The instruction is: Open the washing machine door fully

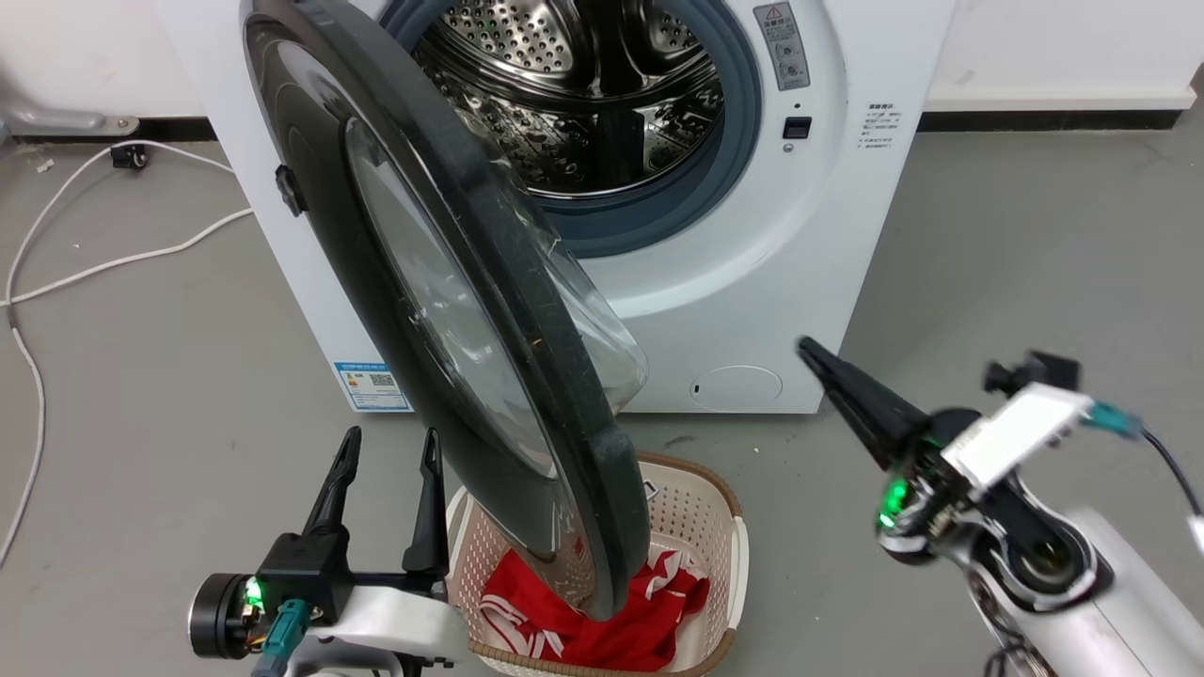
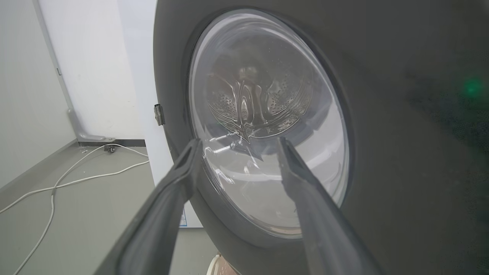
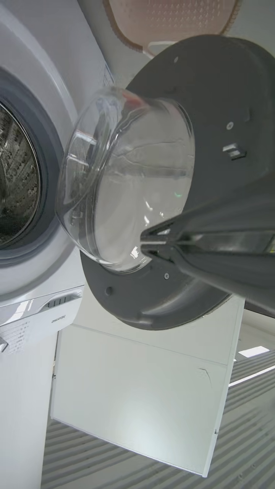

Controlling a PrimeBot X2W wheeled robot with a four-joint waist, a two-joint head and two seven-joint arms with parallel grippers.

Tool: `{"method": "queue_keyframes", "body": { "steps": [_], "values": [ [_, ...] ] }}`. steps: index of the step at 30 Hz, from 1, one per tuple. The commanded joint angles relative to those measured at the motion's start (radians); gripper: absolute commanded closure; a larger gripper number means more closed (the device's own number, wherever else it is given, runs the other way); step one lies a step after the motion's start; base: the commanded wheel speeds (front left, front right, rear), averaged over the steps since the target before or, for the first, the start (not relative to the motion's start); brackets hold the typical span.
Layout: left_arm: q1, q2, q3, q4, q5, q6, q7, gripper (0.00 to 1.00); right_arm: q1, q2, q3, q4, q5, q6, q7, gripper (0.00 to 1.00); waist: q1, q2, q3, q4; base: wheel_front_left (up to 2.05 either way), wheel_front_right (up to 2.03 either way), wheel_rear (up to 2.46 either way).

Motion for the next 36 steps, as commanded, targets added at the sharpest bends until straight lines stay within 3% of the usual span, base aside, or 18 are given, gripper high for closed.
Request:
{"method": "queue_keyframes", "body": {
  "steps": [1,2,7,8,11,14,16,20,25,30,36],
  "values": [
    [0.011,0.0,0.005,0.0,0.004,-0.004,-0.003,0.0,0.027,-0.014,-0.011,-0.011,-0.019,0.0,-0.029,0.51,0.0,0.0,-0.002,0.0,0.0,0.0,0.0],
    [0.012,0.0,0.008,0.0,0.004,-0.004,-0.003,0.0,0.054,-0.024,-0.023,-0.021,-0.036,0.0,-0.07,0.0,0.0,0.0,-0.004,-0.001,0.0,0.0,0.0],
    [0.022,0.0,0.023,-0.005,0.006,-0.003,-0.003,0.0,0.17,-0.064,-0.058,-0.054,-0.164,0.0,-0.284,0.0,0.0,0.0,-0.012,-0.002,0.0,0.0,0.0],
    [0.025,0.0,0.033,-0.008,0.008,-0.004,-0.003,0.0,0.21,-0.088,-0.047,-0.022,-0.289,0.0,-0.418,0.0,0.0,0.0,-0.016,-0.003,0.0,0.0,0.0],
    [0.032,0.0,0.044,-0.01,0.011,-0.006,-0.003,0.0,0.215,-0.101,-0.059,0.037,-0.455,0.0,-0.49,0.0,0.0,0.0,-0.02,-0.006,0.0,0.0,0.0],
    [0.04,0.0,0.055,-0.009,0.013,-0.009,-0.003,0.0,0.211,-0.08,-0.151,0.087,-0.677,0.0,-0.504,0.0,0.0,0.0,-0.024,-0.01,0.0,0.0,0.0],
    [0.042,0.0,0.059,-0.012,0.015,-0.011,-0.003,0.0,0.219,-0.052,-0.255,0.085,-0.914,0.0,-0.503,0.0,0.0,0.0,-0.026,-0.012,0.0,0.0,0.0],
    [0.041,0.0,0.07,-0.015,0.019,-0.013,-0.003,0.0,0.281,0.069,-0.437,-0.028,-1.357,0.0,-0.503,0.0,0.0,0.0,-0.027,-0.014,0.0,0.0,0.0],
    [0.04,0.0,0.08,-0.021,0.026,-0.016,-0.003,0.0,0.367,0.188,-0.52,-0.208,-1.729,0.0,-0.503,0.0,0.0,0.0,-0.025,-0.016,0.0,0.0,0.0],
    [0.037,0.0,0.085,-0.027,0.035,-0.02,-0.003,0.0,0.445,0.237,-0.521,-0.306,-1.872,0.0,-0.504,0.0,0.0,0.0,-0.023,-0.019,0.0,0.0,0.0],
    [0.034,0.0,0.087,-0.03,0.041,-0.025,-0.003,0.0,0.501,0.251,-0.502,-0.303,-1.897,0.0,-0.502,0.0,0.0,0.0,-0.02,-0.02,0.0,0.0,0.0]
  ]
}}
